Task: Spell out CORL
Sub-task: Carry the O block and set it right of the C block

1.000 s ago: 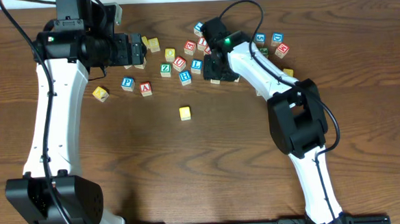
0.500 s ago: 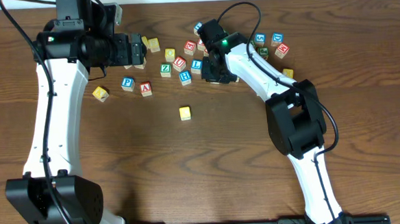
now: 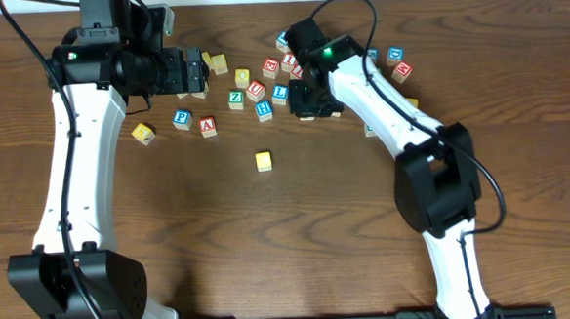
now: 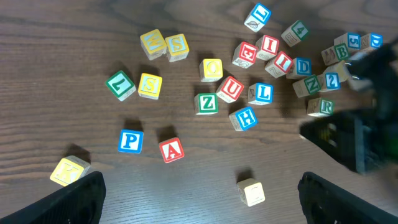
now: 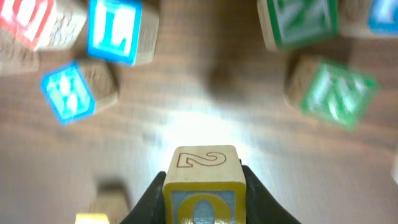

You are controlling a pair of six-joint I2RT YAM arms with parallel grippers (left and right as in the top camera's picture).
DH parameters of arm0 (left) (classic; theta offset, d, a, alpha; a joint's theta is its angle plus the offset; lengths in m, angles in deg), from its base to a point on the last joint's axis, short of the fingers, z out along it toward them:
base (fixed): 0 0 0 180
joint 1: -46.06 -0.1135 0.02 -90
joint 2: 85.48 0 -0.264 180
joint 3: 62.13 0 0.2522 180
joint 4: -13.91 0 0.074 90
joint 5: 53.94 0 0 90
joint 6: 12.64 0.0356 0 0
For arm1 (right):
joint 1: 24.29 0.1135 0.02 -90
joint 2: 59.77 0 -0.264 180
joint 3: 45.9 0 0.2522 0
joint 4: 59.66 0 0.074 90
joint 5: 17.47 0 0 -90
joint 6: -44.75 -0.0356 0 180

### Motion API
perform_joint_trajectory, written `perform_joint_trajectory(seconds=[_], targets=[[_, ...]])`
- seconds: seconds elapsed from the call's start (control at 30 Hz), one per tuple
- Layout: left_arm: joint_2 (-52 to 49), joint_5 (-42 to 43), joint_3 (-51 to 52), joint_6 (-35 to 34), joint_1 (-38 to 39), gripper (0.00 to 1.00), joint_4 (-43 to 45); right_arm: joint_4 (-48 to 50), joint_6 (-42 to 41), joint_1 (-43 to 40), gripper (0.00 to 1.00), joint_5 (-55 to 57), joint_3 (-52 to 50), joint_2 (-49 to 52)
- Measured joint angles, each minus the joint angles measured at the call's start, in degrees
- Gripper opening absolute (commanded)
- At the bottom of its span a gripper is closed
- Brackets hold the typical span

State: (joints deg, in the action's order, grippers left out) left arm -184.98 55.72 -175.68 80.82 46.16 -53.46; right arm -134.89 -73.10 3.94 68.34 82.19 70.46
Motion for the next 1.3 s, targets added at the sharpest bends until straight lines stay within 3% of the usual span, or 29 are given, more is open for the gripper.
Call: perform_joint_trajectory(seconds=[0.2, 0.47, 0.77, 0.97, 1.3], targets=[[0.0, 0.0, 0.0, 0.02, 0.0, 0.98, -0.02, -7.41, 1.31, 4.94, 0.18, -0.35, 0.04, -0.74], [0.0, 0.0, 0.0, 0.02, 0.0, 0.98, 0.0, -4.81, -0.98, 12.22, 0.2, 4.7, -2.78, 1.27], [-0.02, 0.0, 0.0, 0.02, 0.0, 0.98, -0.02, 1.2, -3.78, 13.25, 0.22, 9.33, -7.26, 1.29], [-0.02, 0.0, 0.0, 0.02, 0.0, 0.98, 0.0, 2.4, -4.81, 13.27, 0.45, 9.42, -8.44, 1.38], [-0.02, 0.0, 0.0, 0.0, 0.0, 0.97, -0.02, 1.77, -4.98, 12.74, 0.53, 9.14, -7.48, 1.38]])
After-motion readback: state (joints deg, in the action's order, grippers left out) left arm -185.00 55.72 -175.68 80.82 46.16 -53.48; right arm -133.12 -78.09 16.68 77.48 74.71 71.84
